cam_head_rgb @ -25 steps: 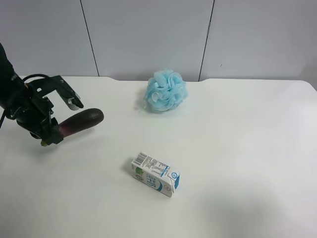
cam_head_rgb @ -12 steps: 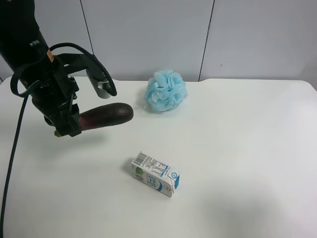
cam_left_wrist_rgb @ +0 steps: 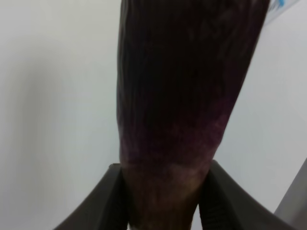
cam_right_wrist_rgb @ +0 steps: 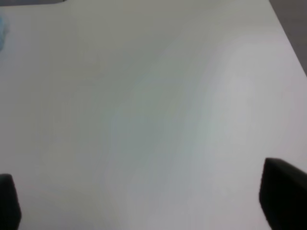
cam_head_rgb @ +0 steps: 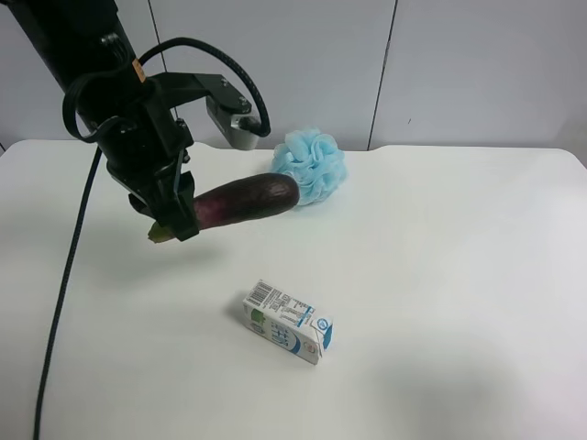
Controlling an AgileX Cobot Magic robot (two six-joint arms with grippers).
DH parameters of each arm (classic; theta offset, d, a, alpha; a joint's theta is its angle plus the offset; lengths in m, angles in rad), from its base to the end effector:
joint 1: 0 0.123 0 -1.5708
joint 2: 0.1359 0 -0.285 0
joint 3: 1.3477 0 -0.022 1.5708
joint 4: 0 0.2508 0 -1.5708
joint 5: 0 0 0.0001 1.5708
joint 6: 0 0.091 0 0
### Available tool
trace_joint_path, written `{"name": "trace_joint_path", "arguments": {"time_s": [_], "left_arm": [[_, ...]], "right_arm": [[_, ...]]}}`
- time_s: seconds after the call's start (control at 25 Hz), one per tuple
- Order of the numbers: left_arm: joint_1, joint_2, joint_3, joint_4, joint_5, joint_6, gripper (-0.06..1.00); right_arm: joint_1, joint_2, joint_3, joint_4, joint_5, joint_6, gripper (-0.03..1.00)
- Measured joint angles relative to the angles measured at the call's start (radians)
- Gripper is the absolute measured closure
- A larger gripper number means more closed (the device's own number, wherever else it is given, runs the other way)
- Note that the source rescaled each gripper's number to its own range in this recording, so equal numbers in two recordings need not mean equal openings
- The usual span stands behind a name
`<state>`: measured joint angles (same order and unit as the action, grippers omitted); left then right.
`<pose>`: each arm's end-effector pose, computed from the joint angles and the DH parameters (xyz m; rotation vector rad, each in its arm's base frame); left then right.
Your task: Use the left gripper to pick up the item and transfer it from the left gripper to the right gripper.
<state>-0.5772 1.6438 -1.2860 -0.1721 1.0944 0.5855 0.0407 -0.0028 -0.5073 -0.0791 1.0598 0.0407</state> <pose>0.2652 -0.1892 0.2680 1.5289 2.4953 -0.2349 -0.0060 -0.0065 0.2796 0.0041 2.0310 -0.0432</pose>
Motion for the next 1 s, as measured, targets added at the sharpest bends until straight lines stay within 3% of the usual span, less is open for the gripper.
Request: {"name": "trace_joint_path", "arguments": {"time_s": [0.24,0.64,1.0], "left_arm": [[0.000,0.001,-0.033,-0.086,0.000,0.042,0.94],[-0.049,0.003,-0.033,-0.082,0.002,0.059,0.94],[-0.049,0.003,-0.033,-0.058,0.026,0.061,0.94]], "right_arm": [[0.000,0.000,0.000,0.000,0.000,0.000,-0.03],[0.000,0.000,0.000,0.018,0.000,-0.013,-0.03],[0.000,0.108,-0.034,0.166,0.037,-0.199,-0.03]]}}
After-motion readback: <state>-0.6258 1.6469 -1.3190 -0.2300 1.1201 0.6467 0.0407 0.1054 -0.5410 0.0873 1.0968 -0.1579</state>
